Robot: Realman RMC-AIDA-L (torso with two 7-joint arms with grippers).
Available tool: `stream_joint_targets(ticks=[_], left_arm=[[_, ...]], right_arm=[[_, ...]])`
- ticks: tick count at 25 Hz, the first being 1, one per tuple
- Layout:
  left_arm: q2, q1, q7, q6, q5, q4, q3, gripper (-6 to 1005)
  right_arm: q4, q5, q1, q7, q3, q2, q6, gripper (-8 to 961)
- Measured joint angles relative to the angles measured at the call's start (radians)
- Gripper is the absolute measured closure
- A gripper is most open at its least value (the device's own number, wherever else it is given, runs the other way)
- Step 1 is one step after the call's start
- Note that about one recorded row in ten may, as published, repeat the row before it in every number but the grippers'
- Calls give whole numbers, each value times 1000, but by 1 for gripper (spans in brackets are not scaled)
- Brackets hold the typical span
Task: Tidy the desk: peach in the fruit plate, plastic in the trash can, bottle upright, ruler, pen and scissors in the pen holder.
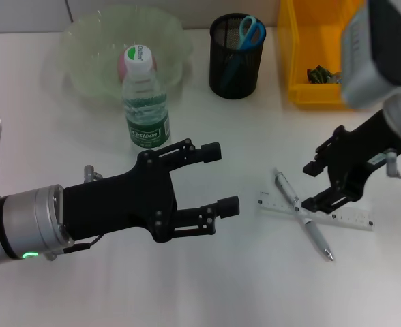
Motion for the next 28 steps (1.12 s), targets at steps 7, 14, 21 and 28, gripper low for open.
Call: stream_joint_targets(ticks=[7,14,21,28], left_arm=[[0,-9,0,-6,0,4,-1,167],[-1,-11,-3,-8,0,5,-8,167],[0,-12,-2,-12,0,2,-10,167],[0,-12,-1,-17,0,1,-10,167]], right_arm=[[32,-3,1,1,-105,1,133,330],[55,7,11,-3,-154,4,148,329],[108,22,16,-8,-209,6,212,329],[115,23,18,-7,-254,6,246,331]])
